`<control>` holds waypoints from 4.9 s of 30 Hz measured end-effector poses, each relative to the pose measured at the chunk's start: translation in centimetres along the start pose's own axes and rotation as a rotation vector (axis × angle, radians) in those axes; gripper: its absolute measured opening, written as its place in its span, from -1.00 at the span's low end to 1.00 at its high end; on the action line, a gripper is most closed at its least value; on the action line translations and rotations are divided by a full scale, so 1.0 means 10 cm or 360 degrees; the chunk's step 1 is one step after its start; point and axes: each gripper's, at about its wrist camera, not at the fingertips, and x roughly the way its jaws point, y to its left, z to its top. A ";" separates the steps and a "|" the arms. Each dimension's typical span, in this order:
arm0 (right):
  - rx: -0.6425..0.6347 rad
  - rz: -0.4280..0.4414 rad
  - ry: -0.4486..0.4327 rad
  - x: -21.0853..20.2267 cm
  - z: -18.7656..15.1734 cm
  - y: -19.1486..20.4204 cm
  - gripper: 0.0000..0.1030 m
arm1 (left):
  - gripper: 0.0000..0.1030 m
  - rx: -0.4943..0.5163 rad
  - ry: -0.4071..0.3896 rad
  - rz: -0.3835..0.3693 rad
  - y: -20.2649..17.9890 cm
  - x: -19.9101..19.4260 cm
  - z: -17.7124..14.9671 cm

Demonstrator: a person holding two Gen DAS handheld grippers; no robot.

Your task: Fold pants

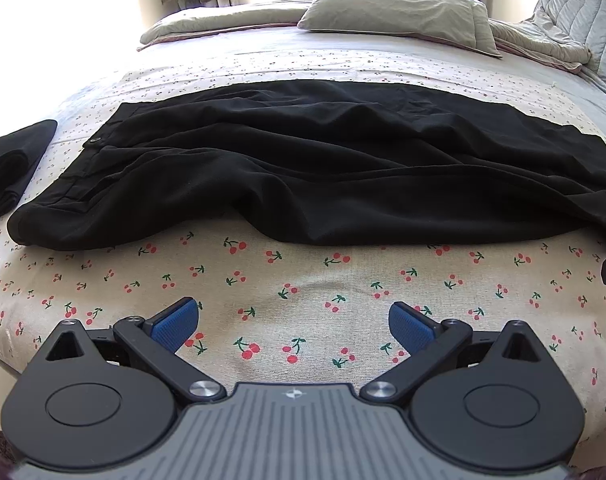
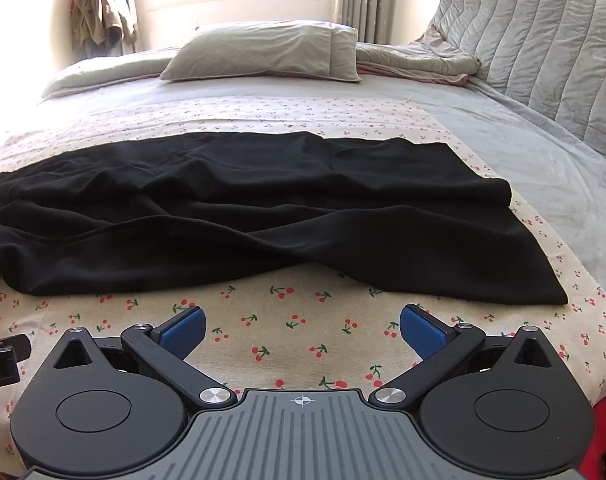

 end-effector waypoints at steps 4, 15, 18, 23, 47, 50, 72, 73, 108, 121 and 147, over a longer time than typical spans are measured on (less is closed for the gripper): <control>0.0004 -0.0011 -0.0001 -0.01 0.00 -0.02 1.00 | 1.00 0.0006 -0.0011 0.0009 0.00 0.00 0.00; -0.0138 -0.0131 -0.0116 -0.05 0.03 0.01 1.00 | 1.00 0.0041 -0.0010 0.0100 0.13 0.07 0.08; -0.0136 -0.0114 -0.0121 -0.07 0.06 -0.01 1.00 | 1.00 0.0021 -0.0061 0.0109 0.20 0.04 0.13; -0.0089 -0.0077 -0.0100 -0.09 0.10 -0.07 1.00 | 1.00 -0.0044 -0.0063 0.0041 0.35 0.02 0.22; 0.0698 0.0017 0.0402 0.57 0.11 -1.93 0.85 | 0.84 -0.1089 0.0035 -0.0101 2.68 0.69 0.23; 0.0900 0.0080 0.0433 0.73 0.03 -2.08 0.79 | 0.62 -0.1219 0.0067 -0.0186 2.82 0.82 0.22; 0.0881 -0.0222 0.0311 0.70 0.09 -2.49 -0.99 | -0.72 -0.1007 0.0108 -0.0027 3.16 0.68 0.13; 0.0887 -0.0224 0.0335 0.72 0.04 -2.47 -0.98 | -0.66 -0.0989 0.0114 -0.0024 3.14 0.65 0.13; 0.0729 -0.0141 0.0414 0.51 -0.14 -2.50 -0.96 | -0.75 -0.0467 0.0245 -0.0341 2.20 0.36 -0.05; 0.0534 -0.0147 0.0091 0.42 0.27 -2.84 0.06 | 0.63 0.0019 -0.0068 -0.0586 1.23 -0.43 0.11; 0.0007 -0.0233 0.0004 1.76 0.64 -2.88 -1.00 | 1.00 0.0754 -0.0213 -0.1023 -1.00 0.41 0.05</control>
